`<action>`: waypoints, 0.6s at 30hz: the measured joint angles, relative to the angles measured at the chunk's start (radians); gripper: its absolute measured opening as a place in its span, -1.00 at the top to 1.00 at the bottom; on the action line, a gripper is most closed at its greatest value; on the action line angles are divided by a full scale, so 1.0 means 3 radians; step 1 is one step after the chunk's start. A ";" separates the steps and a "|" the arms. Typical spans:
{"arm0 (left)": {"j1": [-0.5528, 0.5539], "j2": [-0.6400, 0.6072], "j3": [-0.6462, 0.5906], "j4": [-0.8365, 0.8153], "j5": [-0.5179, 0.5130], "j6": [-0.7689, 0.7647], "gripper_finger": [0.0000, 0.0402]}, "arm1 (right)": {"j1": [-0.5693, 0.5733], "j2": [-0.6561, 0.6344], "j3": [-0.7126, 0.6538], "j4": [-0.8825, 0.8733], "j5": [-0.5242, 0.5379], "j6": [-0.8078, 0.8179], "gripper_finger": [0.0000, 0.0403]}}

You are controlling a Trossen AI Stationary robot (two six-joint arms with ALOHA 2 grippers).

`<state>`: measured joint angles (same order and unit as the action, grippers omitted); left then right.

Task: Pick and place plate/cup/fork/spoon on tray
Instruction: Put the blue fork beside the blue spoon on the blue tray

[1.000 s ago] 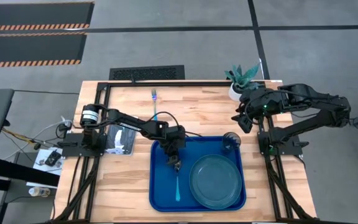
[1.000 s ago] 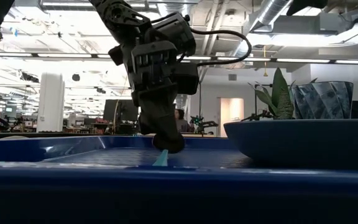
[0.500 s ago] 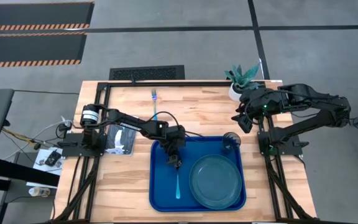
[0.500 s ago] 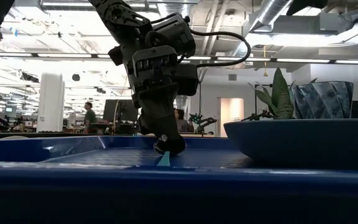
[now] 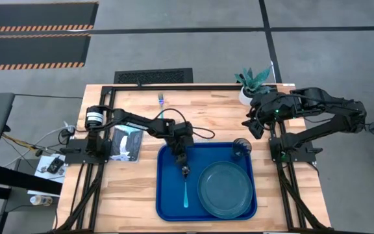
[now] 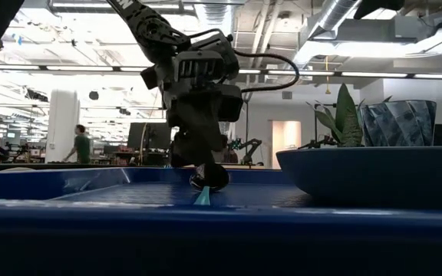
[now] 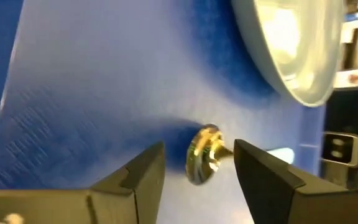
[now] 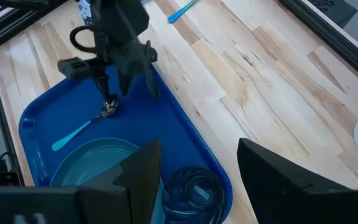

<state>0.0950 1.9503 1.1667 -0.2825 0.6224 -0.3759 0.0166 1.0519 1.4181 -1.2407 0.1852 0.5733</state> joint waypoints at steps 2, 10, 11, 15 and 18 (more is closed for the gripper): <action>0.0049 -0.0026 0.0001 -0.0089 0.0092 0.0000 0.09 | 0.0000 0.0000 0.0000 -0.0001 0.0000 -0.0005 -0.15; 0.0387 -0.0206 0.0004 -0.0479 0.0055 0.0170 0.09 | -0.0001 -0.0001 0.0000 -0.0001 0.0000 -0.0021 -0.15; 0.0445 -0.0231 0.0004 -0.0527 0.0060 0.0165 0.09 | -0.0001 -0.0001 0.0000 -0.0001 0.0000 -0.0020 -0.15; 0.0707 -0.0403 0.0004 -0.0626 0.0043 0.0117 0.09 | -0.0001 -0.0001 0.0000 0.0001 0.0000 -0.0020 -0.15; 0.0935 -0.0585 0.0004 -0.0703 -0.0183 0.0184 0.09 | -0.0002 -0.0001 0.0000 0.0003 0.0010 -0.0020 -0.15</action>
<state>0.3755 1.7749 1.1680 -0.4934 0.5674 -0.3206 0.0158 1.0517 1.4181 -1.2400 0.1883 0.5673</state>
